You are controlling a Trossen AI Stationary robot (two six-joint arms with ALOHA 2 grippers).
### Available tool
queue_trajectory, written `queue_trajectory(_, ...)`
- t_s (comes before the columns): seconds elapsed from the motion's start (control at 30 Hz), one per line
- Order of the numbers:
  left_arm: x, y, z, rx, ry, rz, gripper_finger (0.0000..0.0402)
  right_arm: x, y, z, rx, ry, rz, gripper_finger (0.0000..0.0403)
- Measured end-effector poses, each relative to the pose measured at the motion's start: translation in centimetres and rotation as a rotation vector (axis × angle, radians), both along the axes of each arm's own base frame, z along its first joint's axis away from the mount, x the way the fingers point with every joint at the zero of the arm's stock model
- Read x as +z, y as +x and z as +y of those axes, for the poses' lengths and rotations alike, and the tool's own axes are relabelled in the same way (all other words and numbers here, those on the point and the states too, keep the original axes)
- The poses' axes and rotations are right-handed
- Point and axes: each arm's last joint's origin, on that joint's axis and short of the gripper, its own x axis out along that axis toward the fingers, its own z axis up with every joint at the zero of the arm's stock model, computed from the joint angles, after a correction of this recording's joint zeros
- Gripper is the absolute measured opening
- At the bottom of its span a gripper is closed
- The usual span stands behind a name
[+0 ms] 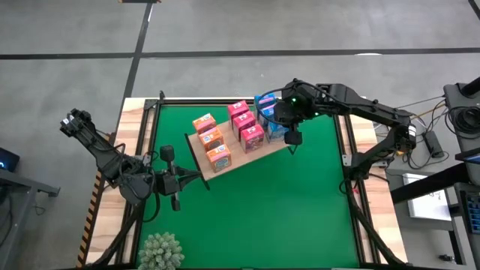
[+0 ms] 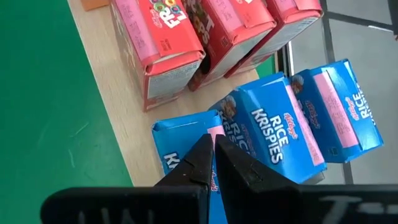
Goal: Stack cereal on shelf
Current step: Adjust the blue cereal box on the shelf
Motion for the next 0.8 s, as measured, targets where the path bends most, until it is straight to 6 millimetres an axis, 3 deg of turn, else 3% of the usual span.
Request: queue_trajectory(0.8, 0.0, 0.0, 0.0, 0.0, 0.0, 0.0, 0.0001, -0.75, 0.49, -0.05, 0.03, 0.006, -0.017, 0.0012)
